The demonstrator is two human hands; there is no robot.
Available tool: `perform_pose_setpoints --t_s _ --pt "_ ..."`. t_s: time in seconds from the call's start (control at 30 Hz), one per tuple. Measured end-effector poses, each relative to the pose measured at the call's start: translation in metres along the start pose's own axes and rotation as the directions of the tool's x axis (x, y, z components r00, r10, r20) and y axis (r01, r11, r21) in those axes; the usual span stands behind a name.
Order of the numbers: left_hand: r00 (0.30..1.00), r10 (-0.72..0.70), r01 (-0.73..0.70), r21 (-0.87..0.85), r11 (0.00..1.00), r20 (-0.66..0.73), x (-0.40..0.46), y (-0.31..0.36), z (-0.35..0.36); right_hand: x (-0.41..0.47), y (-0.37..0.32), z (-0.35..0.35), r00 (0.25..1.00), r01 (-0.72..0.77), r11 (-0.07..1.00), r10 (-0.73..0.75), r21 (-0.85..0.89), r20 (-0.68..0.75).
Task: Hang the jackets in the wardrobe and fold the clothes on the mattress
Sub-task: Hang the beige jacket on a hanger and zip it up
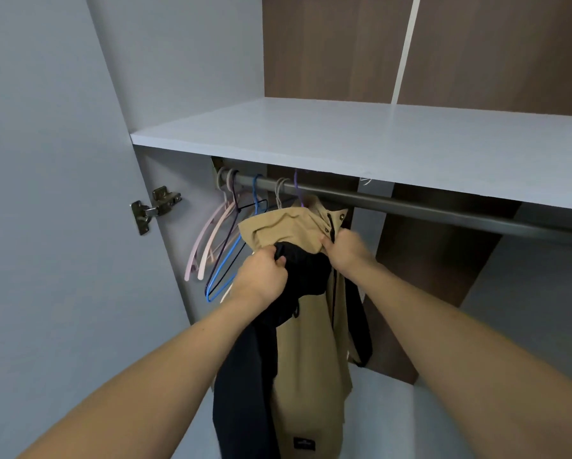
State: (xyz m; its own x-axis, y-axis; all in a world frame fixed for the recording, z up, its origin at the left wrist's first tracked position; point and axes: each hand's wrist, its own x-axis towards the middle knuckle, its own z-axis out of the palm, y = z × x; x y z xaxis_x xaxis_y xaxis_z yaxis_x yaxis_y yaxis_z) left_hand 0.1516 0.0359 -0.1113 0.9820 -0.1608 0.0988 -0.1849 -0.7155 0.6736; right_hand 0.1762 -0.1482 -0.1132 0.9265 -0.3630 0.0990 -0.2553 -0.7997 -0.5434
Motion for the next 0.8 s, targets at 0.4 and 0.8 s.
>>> perform_pose_setpoints --t_s 0.4,0.8 --pt "1.0 -0.009 0.012 0.155 0.988 -0.017 0.058 -0.064 0.078 0.053 0.049 0.088 0.999 -0.029 0.969 0.023 0.247 0.025" --pt "0.705 0.638 -0.131 0.827 0.546 -0.309 0.046 -0.155 0.154 0.076 0.119 0.212 0.94 0.326 0.794 -0.218 0.514 -0.261"
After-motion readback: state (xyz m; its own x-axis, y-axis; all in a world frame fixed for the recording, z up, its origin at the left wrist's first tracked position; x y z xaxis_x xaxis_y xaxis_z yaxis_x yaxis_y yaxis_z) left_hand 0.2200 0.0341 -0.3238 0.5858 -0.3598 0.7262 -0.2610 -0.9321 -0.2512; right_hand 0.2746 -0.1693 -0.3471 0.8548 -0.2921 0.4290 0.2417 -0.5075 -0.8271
